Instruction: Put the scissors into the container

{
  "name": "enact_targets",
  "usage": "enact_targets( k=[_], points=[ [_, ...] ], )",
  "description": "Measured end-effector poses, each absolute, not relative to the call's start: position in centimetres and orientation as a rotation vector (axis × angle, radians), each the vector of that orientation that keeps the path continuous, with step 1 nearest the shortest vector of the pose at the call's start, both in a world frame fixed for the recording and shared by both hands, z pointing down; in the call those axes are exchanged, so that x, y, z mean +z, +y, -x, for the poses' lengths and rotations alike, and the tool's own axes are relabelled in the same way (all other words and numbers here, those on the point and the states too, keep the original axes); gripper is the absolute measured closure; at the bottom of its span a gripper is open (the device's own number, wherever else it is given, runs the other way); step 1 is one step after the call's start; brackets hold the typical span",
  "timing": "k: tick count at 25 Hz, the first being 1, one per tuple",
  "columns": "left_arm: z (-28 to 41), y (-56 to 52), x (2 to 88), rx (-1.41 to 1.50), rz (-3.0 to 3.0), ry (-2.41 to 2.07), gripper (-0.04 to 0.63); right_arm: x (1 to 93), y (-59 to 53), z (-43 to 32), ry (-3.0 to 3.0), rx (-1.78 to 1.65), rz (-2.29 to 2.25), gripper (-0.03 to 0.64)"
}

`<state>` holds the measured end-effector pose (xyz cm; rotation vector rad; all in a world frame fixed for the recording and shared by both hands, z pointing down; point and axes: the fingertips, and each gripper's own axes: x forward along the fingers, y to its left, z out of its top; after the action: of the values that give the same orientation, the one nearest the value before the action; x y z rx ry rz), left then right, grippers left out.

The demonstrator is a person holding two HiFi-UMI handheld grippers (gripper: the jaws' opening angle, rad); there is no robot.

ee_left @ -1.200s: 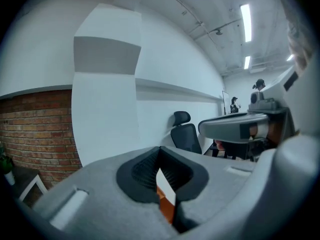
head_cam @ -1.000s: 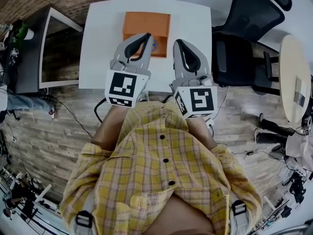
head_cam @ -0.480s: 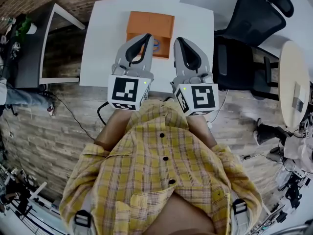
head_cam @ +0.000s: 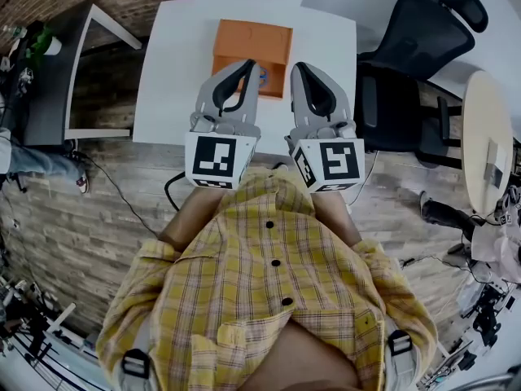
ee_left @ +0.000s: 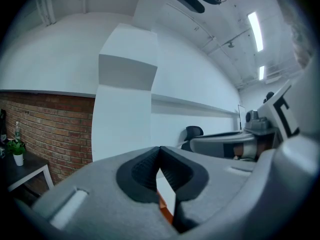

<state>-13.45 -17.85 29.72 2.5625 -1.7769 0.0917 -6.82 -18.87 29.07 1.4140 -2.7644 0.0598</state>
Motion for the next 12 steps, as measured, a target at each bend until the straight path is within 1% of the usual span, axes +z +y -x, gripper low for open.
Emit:
enact_targets(
  k=[12],
  points=[
    [14.8, -17.9, 30.4, 0.099, -2.569, -1.757, 0.591, 29.5, -18.9, 9.1, -2.756, 0.061, -1.4, 0.611]
  ],
)
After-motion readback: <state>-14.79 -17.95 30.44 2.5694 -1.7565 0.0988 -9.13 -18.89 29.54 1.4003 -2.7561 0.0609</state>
